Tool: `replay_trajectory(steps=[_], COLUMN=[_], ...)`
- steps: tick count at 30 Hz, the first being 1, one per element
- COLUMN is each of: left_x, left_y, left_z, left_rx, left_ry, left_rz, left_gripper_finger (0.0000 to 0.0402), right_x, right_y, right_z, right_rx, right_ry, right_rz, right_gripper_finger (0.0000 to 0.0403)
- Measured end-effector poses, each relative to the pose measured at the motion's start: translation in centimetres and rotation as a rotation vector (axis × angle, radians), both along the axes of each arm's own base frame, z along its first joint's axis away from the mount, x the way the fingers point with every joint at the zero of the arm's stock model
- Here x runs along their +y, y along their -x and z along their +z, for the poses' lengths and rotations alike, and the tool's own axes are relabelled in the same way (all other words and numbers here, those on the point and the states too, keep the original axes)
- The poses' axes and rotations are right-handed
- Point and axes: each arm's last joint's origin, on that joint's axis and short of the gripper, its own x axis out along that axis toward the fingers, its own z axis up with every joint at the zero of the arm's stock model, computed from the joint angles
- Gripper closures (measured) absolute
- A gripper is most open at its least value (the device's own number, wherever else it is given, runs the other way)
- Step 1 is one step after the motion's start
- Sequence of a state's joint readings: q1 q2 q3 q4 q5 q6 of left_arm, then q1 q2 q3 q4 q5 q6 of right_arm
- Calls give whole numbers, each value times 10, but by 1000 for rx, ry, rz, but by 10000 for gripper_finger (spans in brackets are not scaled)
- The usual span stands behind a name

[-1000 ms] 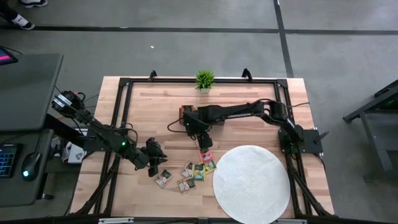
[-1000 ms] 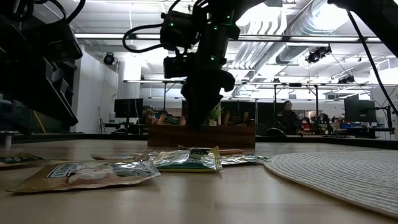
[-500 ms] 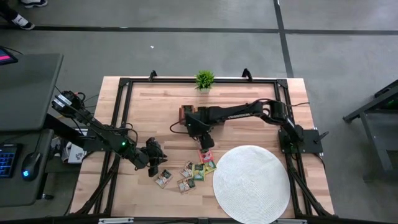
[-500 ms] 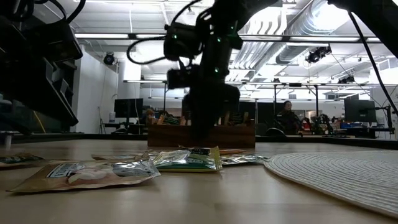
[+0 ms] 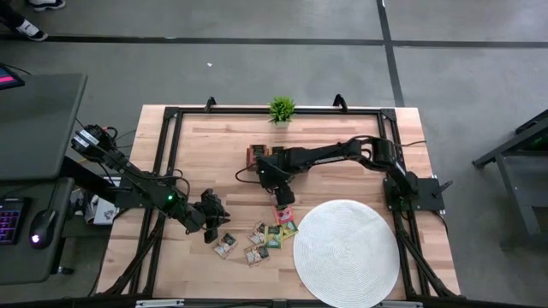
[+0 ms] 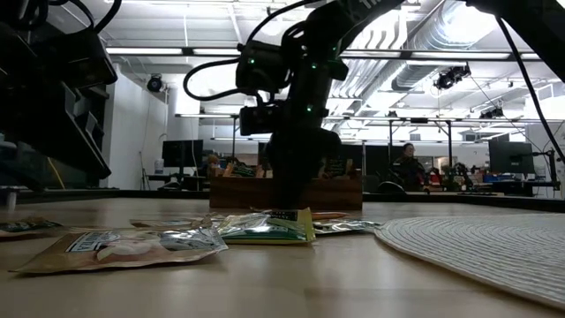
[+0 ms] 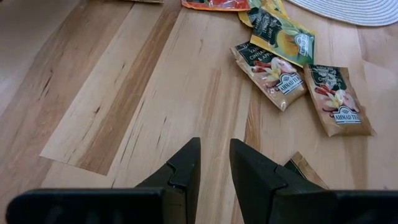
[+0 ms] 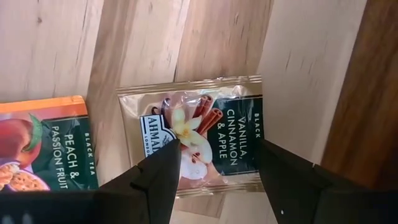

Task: Pick & Place Tea
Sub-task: Put the brown tea bag into the right section of the wooden organizer

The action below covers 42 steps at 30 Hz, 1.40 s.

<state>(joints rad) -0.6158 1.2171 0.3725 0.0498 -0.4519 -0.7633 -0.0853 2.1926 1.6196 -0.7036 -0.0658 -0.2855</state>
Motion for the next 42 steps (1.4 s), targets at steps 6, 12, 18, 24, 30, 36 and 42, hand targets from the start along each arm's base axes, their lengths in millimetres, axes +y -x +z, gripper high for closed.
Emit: replay_trajectory(steps=[6,12,18,24,30,36,42], left_x=[0,-1,0,0,0,0,0], left_y=[0,0,0,0,0,0,0], left_z=[0,0,0,0,0,0,0], left_rx=[0,8,8,7,6,5,5], left_ry=[1,12,11,11,10,8,7], left_rz=[0,-14,-13,-13,-11,-8,-8], left_gripper_finger=[316,316,316,316,316,316,316], right_x=[1,2,3,7,21,34,49], right_y=[-1,-2,-2,-3,-4,3,18], right_z=[-19,-23,-23,-22,-7,25,60], right_rx=[55,59,62,59,4,-55,-102], right_ry=[-78,-93,-117,-131,-12,163,380], right_rz=[-29,-53,-85,-114,-139,-202,-265], right_gripper_finger=[205,264,350,393,399,401,402])
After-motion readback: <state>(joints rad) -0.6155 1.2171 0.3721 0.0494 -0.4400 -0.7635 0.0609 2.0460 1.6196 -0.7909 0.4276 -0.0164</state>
